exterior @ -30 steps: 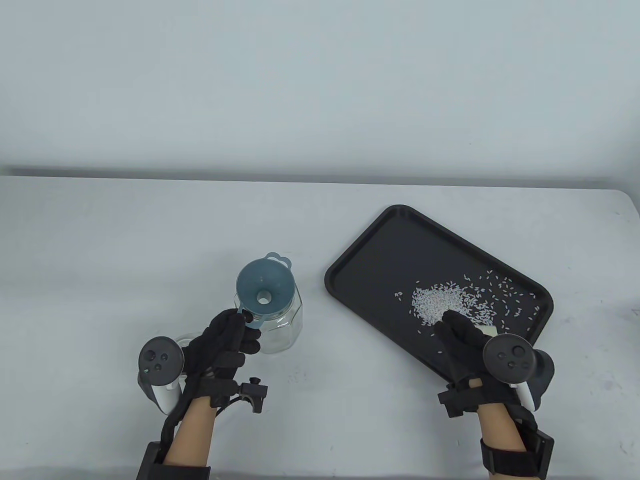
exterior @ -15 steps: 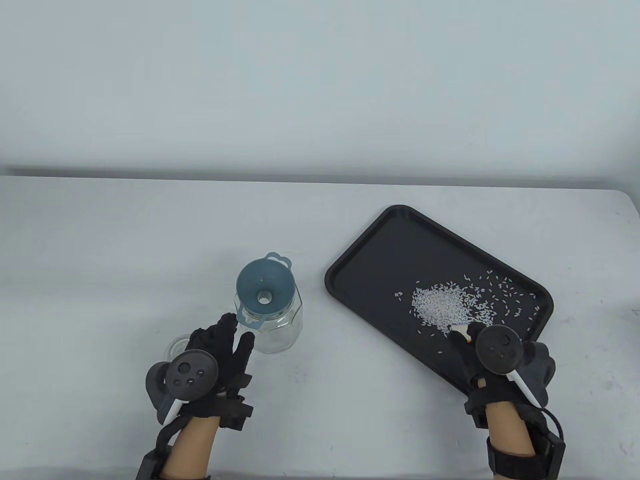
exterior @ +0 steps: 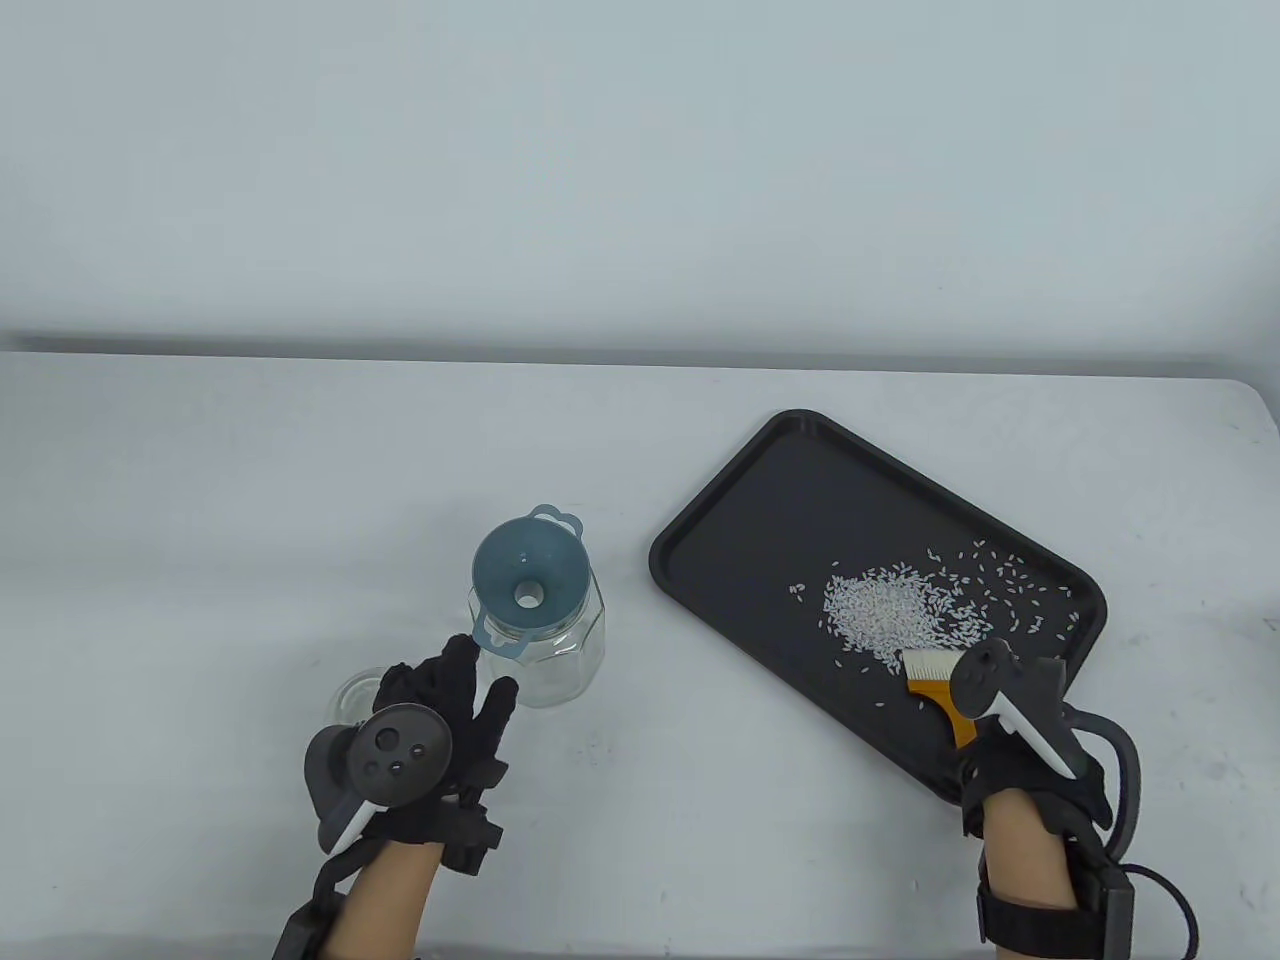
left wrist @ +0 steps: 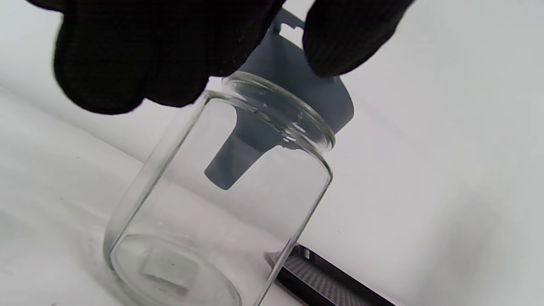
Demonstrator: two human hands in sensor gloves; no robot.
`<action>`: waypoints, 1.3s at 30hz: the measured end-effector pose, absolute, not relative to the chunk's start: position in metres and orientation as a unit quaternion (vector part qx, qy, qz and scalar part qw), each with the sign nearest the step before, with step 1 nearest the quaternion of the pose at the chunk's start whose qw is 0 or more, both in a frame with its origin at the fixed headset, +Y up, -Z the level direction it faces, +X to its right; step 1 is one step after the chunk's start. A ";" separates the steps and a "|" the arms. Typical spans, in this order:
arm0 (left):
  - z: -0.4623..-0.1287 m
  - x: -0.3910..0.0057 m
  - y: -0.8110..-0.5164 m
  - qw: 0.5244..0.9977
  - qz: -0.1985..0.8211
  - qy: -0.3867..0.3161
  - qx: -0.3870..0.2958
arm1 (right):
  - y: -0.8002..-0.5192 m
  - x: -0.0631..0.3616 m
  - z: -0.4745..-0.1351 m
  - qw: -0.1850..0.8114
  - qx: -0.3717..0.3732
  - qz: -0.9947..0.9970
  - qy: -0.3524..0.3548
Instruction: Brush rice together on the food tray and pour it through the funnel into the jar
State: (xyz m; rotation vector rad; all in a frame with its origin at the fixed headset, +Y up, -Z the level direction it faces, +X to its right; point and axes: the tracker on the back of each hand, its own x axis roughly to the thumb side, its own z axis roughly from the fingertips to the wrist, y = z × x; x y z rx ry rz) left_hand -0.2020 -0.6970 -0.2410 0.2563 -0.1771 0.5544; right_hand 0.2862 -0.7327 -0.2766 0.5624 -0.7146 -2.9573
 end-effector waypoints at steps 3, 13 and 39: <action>-0.241 -0.202 -0.698 0.950 0.272 -0.089 0.123 | -0.738 0.280 -0.278 0.035 0.164 -0.953 -0.254; -0.243 -0.203 -0.696 0.947 0.283 -0.096 0.116 | -0.748 0.262 -0.272 0.092 0.131 -0.945 -0.285; -0.242 -0.206 -0.696 0.942 0.299 -0.096 0.116 | -0.637 0.295 -0.283 0.032 0.142 -0.965 0.218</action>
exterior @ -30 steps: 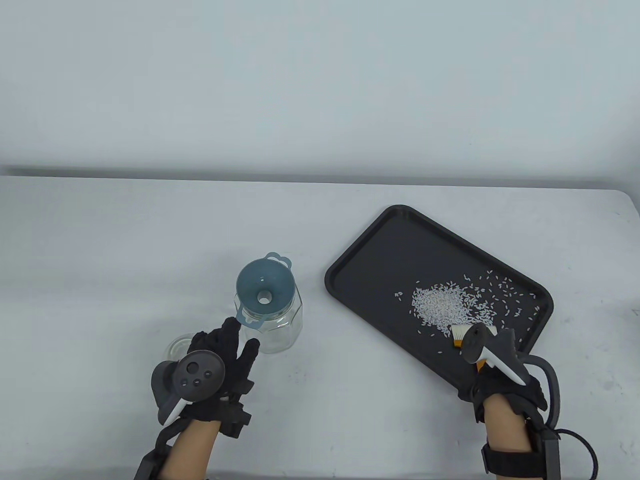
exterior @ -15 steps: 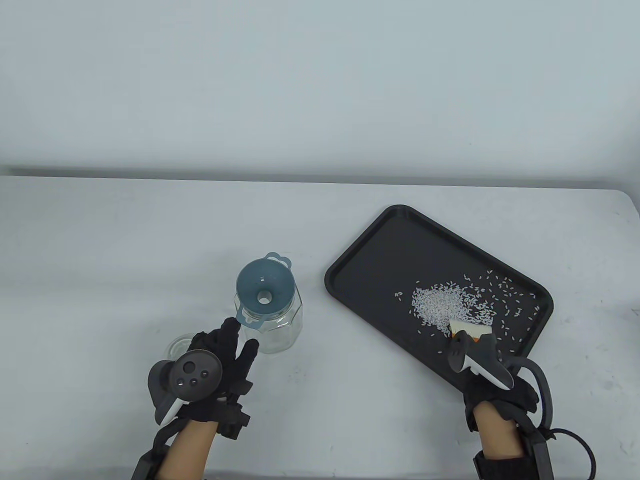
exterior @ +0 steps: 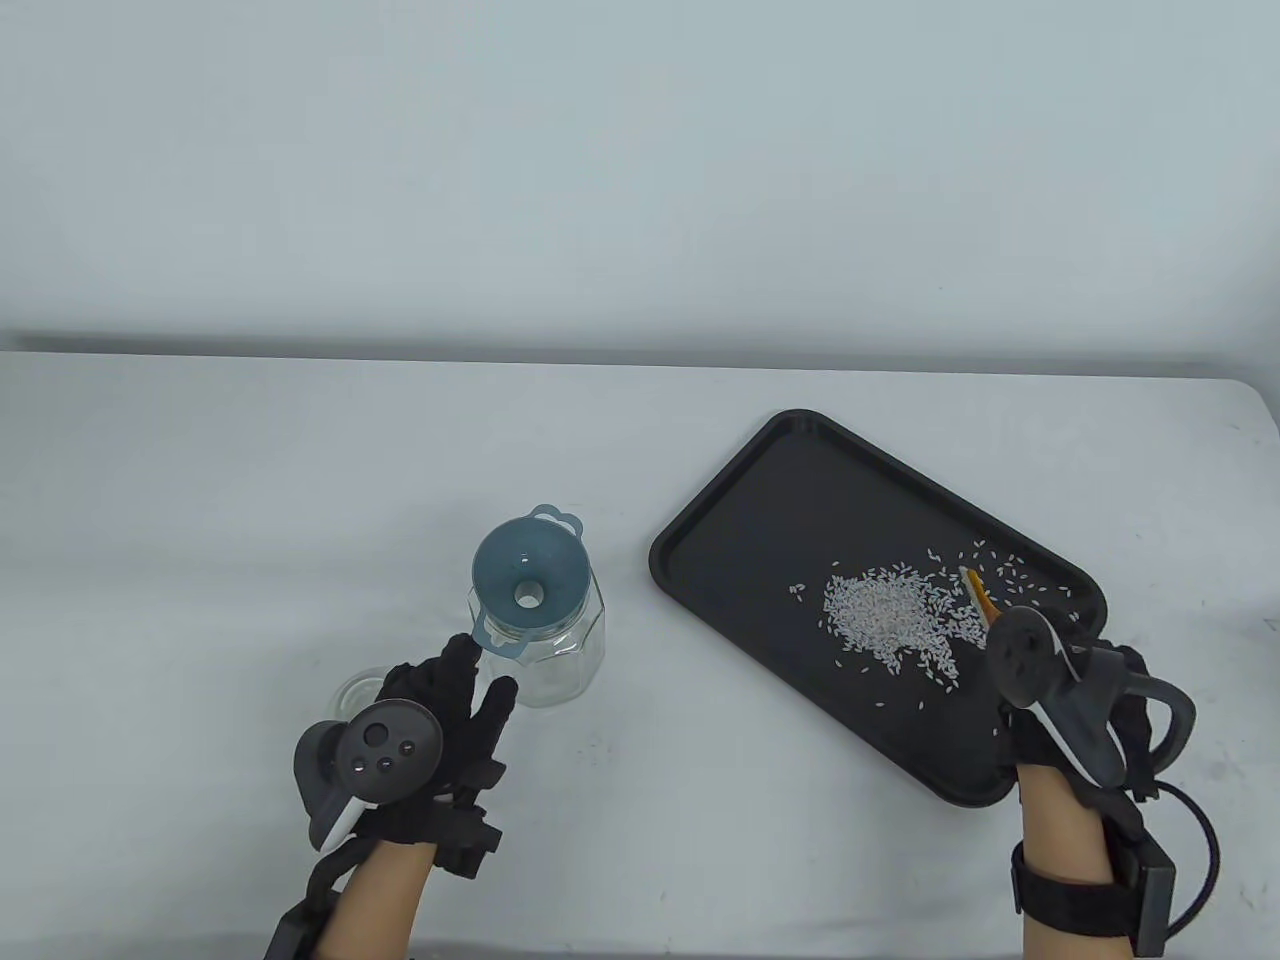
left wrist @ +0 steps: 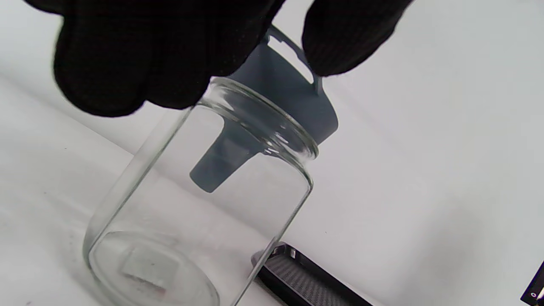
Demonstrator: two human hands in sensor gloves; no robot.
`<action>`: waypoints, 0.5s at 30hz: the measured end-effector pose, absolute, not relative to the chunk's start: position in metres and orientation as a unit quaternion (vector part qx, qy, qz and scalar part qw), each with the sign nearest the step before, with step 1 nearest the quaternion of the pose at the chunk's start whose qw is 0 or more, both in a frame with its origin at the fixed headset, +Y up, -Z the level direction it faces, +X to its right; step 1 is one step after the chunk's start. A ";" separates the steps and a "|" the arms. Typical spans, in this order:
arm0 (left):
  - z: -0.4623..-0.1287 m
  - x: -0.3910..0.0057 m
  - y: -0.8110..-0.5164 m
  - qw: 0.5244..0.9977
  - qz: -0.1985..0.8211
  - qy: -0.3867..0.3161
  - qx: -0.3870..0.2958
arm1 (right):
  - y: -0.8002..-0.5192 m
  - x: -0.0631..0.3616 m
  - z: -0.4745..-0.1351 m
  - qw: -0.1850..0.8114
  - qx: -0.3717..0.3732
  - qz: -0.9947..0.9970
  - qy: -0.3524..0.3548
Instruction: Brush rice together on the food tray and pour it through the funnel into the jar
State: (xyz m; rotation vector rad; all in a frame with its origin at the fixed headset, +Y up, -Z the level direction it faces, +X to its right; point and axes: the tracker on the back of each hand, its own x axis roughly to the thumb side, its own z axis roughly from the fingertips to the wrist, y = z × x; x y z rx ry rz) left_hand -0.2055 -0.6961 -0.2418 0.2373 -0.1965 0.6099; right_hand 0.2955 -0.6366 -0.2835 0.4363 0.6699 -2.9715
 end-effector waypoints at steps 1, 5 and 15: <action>-0.242 -0.205 -0.696 0.942 0.301 -0.097 0.117 | -0.636 0.298 -0.286 0.035 0.139 -0.961 0.234; -0.241 -0.205 -0.696 0.940 0.303 -0.099 0.118 | -0.643 0.308 -0.304 0.109 0.118 -0.955 0.251; -0.241 -0.205 -0.696 0.939 0.306 -0.105 0.118 | -0.692 0.315 -0.331 0.270 0.065 -0.947 0.164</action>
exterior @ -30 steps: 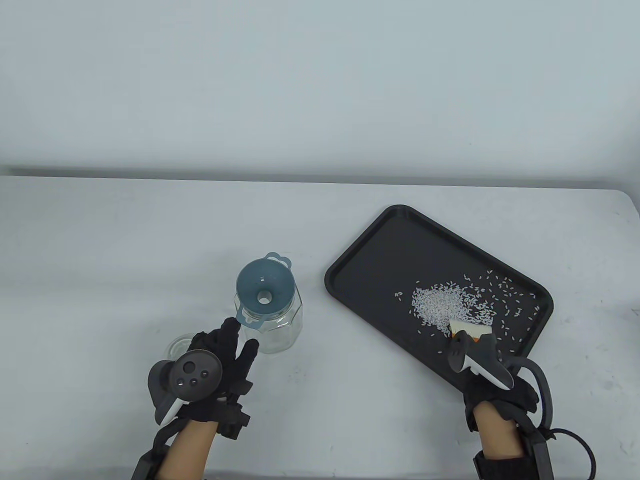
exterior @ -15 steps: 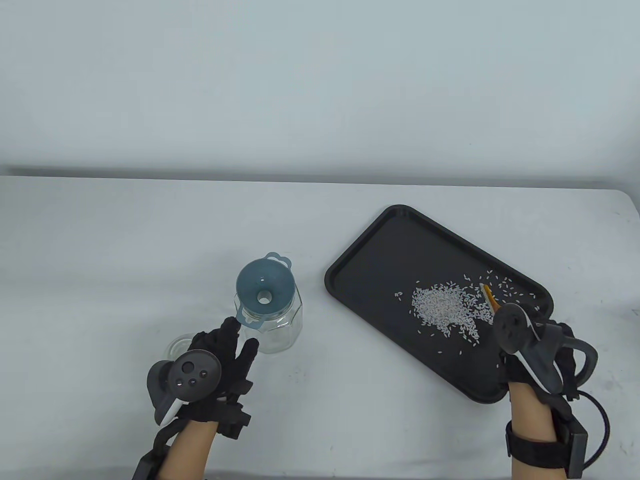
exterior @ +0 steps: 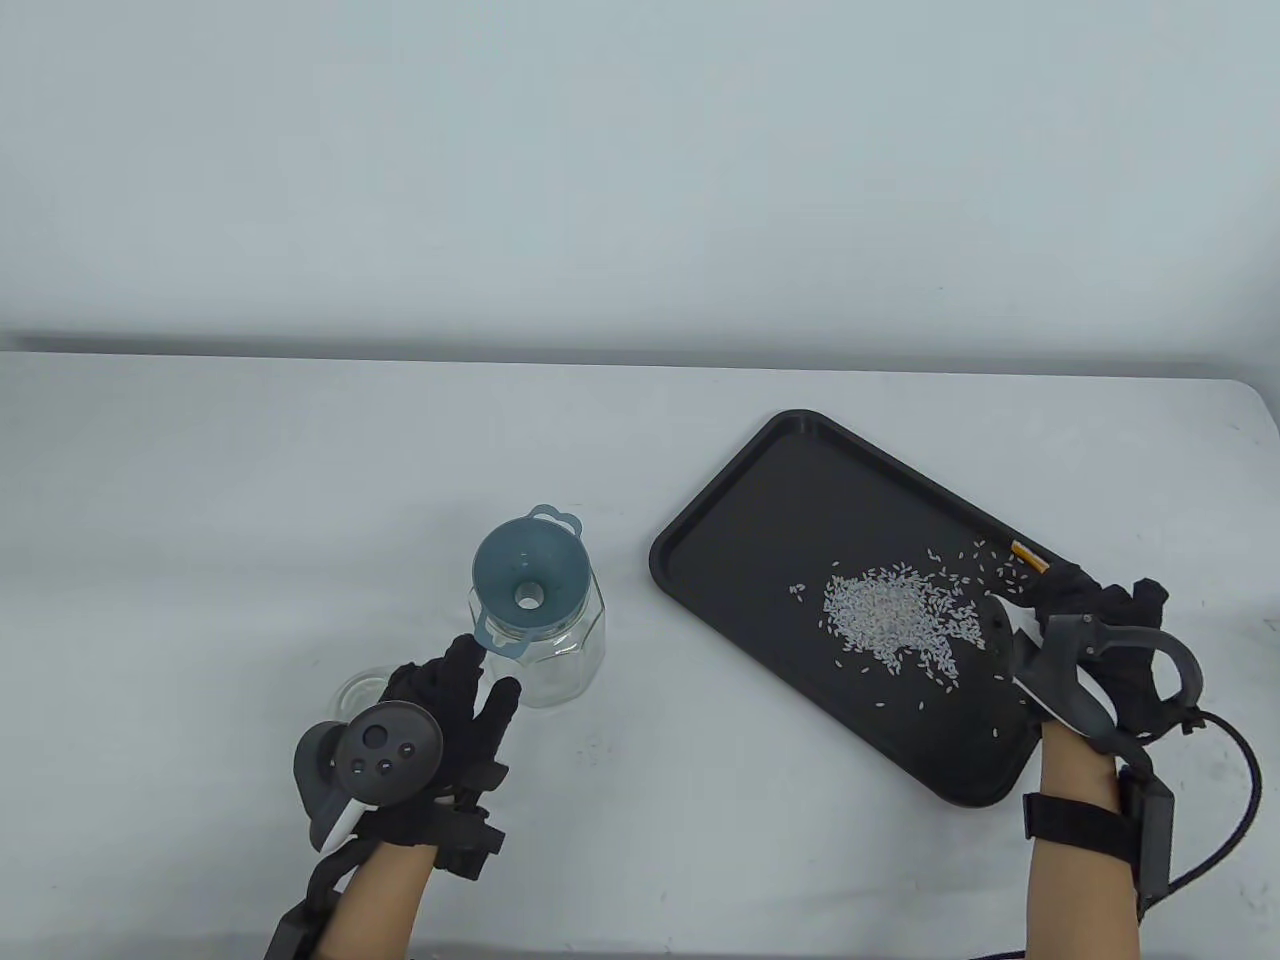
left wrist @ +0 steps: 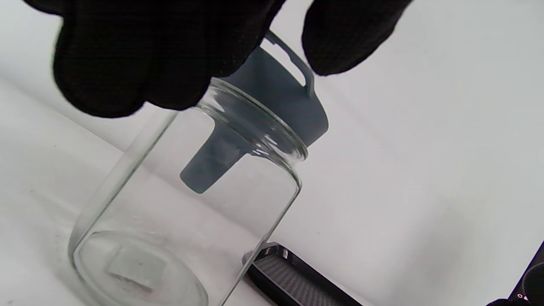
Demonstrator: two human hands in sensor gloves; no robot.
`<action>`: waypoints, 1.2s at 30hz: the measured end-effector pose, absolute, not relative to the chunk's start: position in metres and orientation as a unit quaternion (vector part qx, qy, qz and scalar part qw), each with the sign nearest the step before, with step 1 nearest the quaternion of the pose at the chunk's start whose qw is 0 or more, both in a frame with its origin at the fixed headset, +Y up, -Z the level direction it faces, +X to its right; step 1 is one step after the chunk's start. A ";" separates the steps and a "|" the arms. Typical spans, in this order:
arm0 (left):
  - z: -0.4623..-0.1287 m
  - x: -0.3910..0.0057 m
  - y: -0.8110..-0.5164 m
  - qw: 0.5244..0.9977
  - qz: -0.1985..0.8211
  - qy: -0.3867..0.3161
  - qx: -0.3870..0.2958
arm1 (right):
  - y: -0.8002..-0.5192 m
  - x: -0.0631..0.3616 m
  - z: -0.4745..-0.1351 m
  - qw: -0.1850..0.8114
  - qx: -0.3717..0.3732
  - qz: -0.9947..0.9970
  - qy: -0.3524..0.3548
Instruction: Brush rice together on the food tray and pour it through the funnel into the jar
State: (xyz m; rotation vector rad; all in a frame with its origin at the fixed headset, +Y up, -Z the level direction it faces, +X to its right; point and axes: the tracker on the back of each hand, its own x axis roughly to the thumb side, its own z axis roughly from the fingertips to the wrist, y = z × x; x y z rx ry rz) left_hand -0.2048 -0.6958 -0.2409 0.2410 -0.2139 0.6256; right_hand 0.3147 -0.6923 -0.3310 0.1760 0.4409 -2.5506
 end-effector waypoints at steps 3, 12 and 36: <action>-0.240 -0.204 -0.696 0.939 0.307 -0.106 0.116 | -0.705 0.310 -0.333 0.261 0.043 -0.957 0.115; -0.239 -0.204 -0.695 0.937 0.312 -0.107 0.116 | -0.652 0.294 -0.311 0.131 0.019 -0.987 0.088; -0.238 -0.204 -0.694 0.936 0.311 -0.107 0.121 | -0.662 0.318 -0.315 0.215 0.078 -0.958 0.171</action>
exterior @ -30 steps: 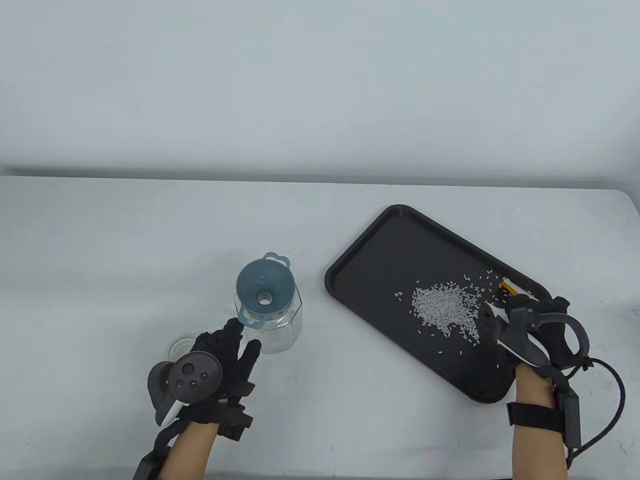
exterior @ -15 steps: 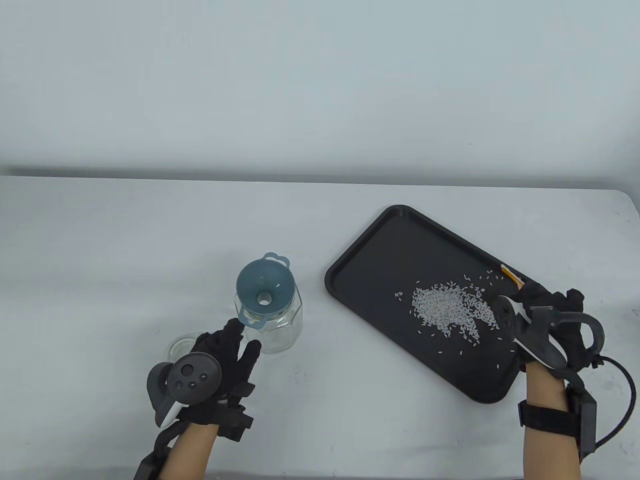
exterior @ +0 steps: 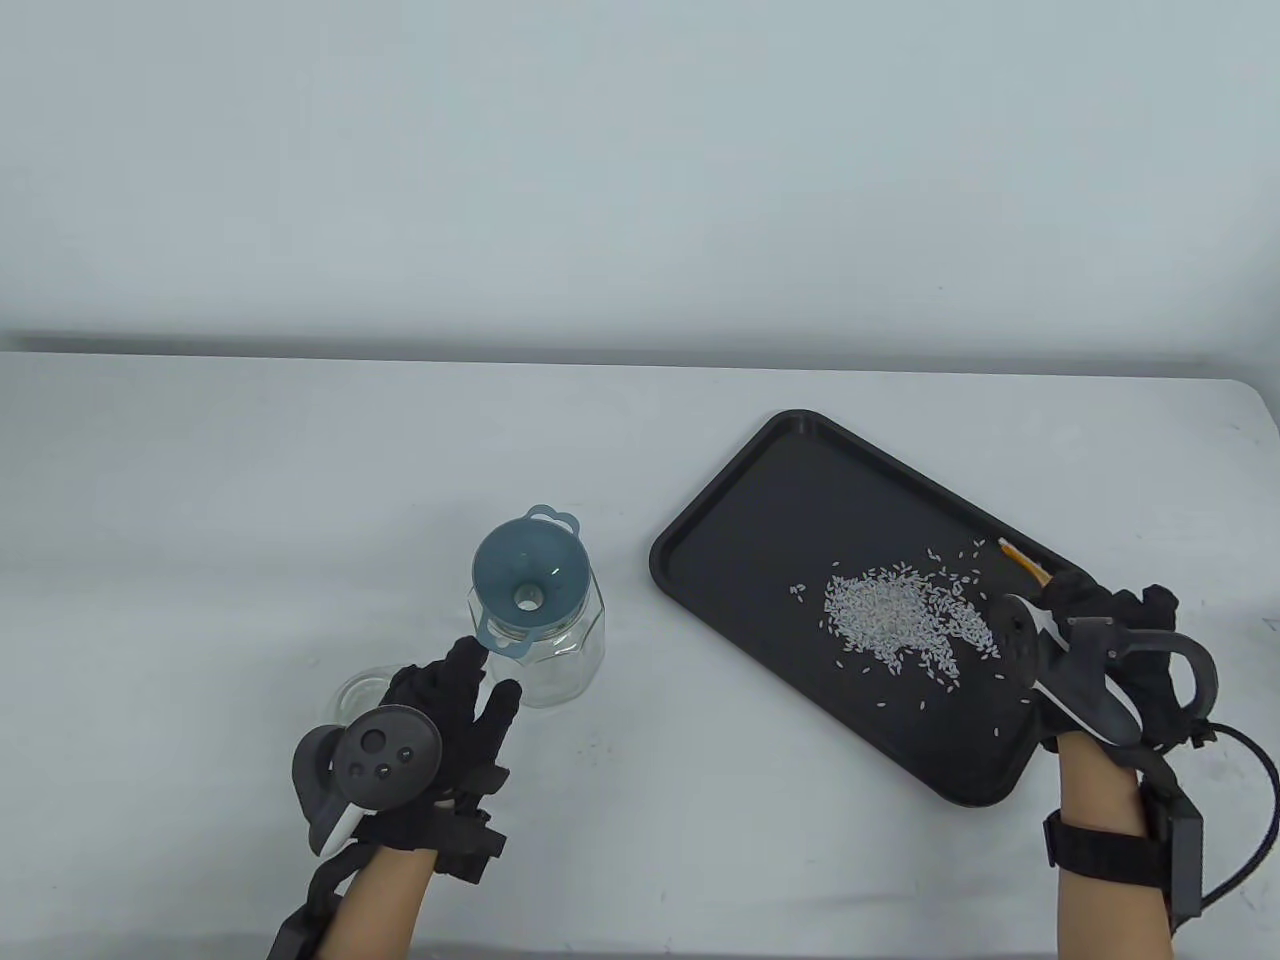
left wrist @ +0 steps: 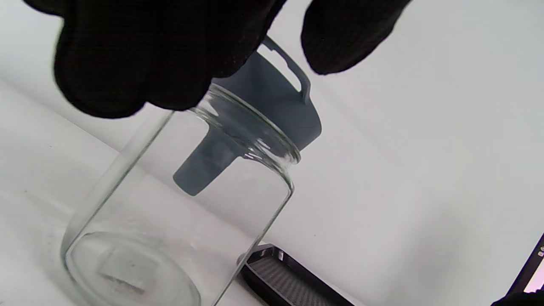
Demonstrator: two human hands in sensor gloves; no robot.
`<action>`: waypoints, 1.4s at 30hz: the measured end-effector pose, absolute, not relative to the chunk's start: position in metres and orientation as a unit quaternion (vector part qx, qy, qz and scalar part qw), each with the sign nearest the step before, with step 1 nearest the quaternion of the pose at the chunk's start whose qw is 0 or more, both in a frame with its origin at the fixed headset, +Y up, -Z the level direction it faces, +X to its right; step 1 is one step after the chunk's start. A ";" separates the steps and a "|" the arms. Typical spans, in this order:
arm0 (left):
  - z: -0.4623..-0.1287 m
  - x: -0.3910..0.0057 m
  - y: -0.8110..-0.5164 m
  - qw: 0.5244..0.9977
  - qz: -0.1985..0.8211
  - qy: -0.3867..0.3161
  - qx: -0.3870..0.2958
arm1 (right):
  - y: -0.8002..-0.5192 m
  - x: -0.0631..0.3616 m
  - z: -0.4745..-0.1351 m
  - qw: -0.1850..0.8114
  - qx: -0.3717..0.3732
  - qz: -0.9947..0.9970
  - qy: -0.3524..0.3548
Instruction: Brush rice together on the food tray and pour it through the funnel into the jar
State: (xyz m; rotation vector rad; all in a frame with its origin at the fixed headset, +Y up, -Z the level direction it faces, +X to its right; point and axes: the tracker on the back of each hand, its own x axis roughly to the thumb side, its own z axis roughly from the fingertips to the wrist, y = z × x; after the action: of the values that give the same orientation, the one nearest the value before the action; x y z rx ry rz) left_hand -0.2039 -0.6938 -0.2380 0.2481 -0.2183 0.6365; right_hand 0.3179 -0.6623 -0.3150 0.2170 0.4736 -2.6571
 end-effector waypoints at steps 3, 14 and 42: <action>-0.238 -0.204 -0.694 0.936 0.311 -0.106 0.122 | -0.682 0.323 -0.320 0.234 0.080 -0.959 0.141; -0.238 -0.204 -0.694 0.937 0.310 -0.107 0.122 | -0.674 0.288 -0.299 0.192 -0.024 -0.980 0.038; -0.238 -0.204 -0.693 0.937 0.311 -0.104 0.122 | -0.629 0.261 -0.250 0.076 -0.111 -0.991 -0.019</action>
State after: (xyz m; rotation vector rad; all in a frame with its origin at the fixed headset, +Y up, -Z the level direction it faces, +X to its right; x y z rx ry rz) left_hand -0.2041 -0.6928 -0.2379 0.2483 -0.2116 0.6346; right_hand 0.2611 -0.6291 -0.2503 -0.3329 -0.0560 -2.9710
